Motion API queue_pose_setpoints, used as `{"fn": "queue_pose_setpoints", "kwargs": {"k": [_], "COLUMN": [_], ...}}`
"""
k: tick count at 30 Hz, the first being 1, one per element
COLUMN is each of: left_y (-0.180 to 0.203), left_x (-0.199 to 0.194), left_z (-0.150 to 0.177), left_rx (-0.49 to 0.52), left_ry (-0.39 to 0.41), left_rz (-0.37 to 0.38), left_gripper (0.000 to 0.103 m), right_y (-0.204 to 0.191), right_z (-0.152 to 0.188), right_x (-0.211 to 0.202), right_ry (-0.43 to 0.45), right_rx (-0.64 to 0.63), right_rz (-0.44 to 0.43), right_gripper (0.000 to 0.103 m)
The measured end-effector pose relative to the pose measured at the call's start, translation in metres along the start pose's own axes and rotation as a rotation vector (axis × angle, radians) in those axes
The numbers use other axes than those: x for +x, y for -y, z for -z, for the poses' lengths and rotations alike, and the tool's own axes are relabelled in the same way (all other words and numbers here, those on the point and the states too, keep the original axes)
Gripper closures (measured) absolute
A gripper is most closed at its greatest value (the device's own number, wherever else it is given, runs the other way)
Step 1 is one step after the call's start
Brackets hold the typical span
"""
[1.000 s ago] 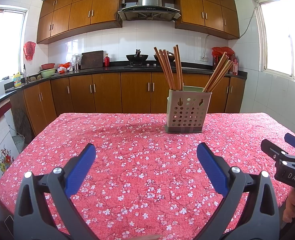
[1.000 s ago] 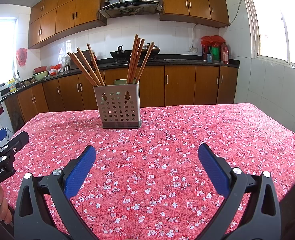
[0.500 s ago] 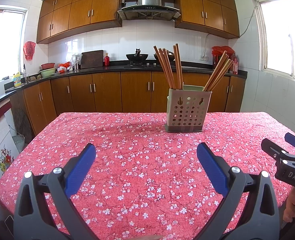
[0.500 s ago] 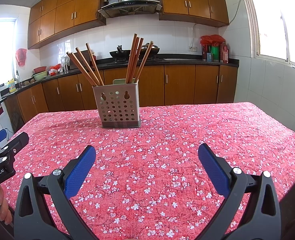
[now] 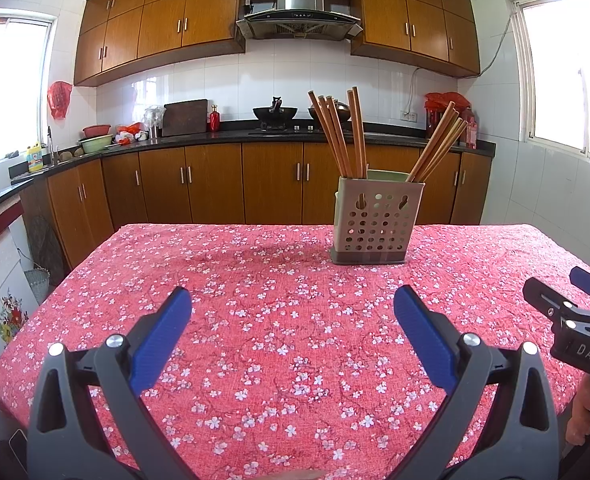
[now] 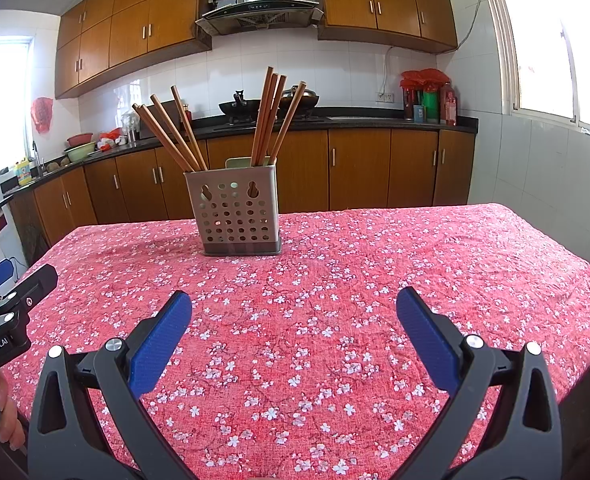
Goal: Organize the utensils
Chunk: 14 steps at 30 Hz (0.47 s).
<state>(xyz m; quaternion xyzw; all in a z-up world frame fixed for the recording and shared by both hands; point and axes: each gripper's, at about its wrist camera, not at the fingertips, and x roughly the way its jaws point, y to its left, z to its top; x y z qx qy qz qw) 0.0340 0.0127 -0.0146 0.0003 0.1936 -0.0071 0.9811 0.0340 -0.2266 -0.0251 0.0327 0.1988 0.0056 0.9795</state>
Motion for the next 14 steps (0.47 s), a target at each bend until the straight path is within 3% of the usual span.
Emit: {"fn": "queue_pose_setpoints", "kwargs": {"k": [14], "left_y": [0.003], "left_x": [0.0008], "left_z": [-0.0009], "left_rx": [-0.002], "left_ry": [-0.007], "left_rz": [0.0], "left_gripper": [0.004], "right_y": [-0.0006], "right_z": [0.0006], "right_x": [0.0], "right_ry": [0.0], "right_rx": [0.002], "right_rz": [0.001], "right_gripper": [0.002]}}
